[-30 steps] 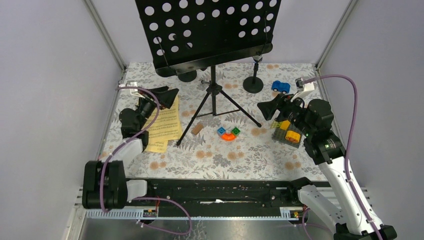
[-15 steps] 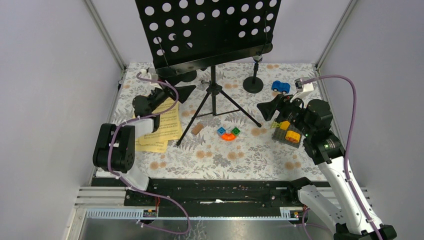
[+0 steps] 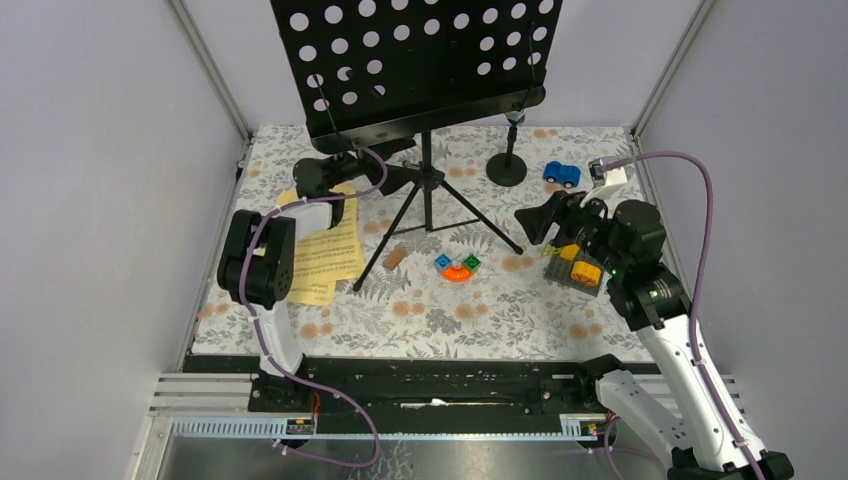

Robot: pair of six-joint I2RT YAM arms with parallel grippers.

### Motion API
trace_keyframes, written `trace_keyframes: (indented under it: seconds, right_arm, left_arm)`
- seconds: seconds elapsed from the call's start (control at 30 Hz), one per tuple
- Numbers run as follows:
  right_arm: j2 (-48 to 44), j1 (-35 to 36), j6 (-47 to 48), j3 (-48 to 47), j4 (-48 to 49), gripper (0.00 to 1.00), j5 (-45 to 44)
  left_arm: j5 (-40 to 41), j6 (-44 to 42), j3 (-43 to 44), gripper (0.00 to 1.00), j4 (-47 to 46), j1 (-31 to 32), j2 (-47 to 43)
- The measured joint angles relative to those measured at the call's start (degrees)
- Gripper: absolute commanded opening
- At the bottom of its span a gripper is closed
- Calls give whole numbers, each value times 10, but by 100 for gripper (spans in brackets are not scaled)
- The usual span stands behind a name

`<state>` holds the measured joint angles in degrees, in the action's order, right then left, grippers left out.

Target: Pack up the instrument practice props

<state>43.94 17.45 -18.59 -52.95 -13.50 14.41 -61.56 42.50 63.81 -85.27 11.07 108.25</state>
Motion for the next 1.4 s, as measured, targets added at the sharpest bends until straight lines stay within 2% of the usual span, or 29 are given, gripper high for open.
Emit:
trace_keyframes:
  seconds: [0.1, 0.3, 0.43, 0.63, 0.77, 0.87, 0.97, 1.03, 1.17, 1.27, 1.4]
  right_arm:
    - [-1, 0, 3, 0, -5, 78, 0]
    - [-12, 0, 4, 3, -14, 77, -7]
    - [-25, 0, 4, 9, -14, 77, -19]
    - [-33, 0, 3, 21, -14, 76, -28]
    - [-32, 0, 1, 26, -15, 76, -29]
    - [-32, 0, 1, 26, -15, 76, -30]
    - [-32, 0, -1, 26, -15, 76, -30]
    - [-32, 0, -3, 28, -15, 76, -30]
    - [-32, 0, -12, 39, -12, 76, -29]
    - [-30, 0, -29, 54, -5, 77, -28]
    - [-15, 0, -87, 80, 29, 78, -26]
  left_arm:
    - [-17, 13, 33, 87, -2, 11, 17]
    - [-38, 37, 97, 71, -5, 23, 59]
    - [-47, 42, 129, 66, 5, 29, 84]
    - [-53, -26, 132, 57, 113, 39, 84]
    - [-43, -117, 129, 41, 239, 49, 61]
    - [-37, -164, 129, 32, 299, 54, 42]
    - [-36, -202, 129, 13, 322, 56, 34]
    - [-36, -229, 129, 4, 322, 57, 32]
    - [-29, -251, 129, 0, 335, 57, 29]
    - [-8, -279, 115, 3, 368, 61, 10]
    - [31, -341, 103, 0, 455, 74, -26]
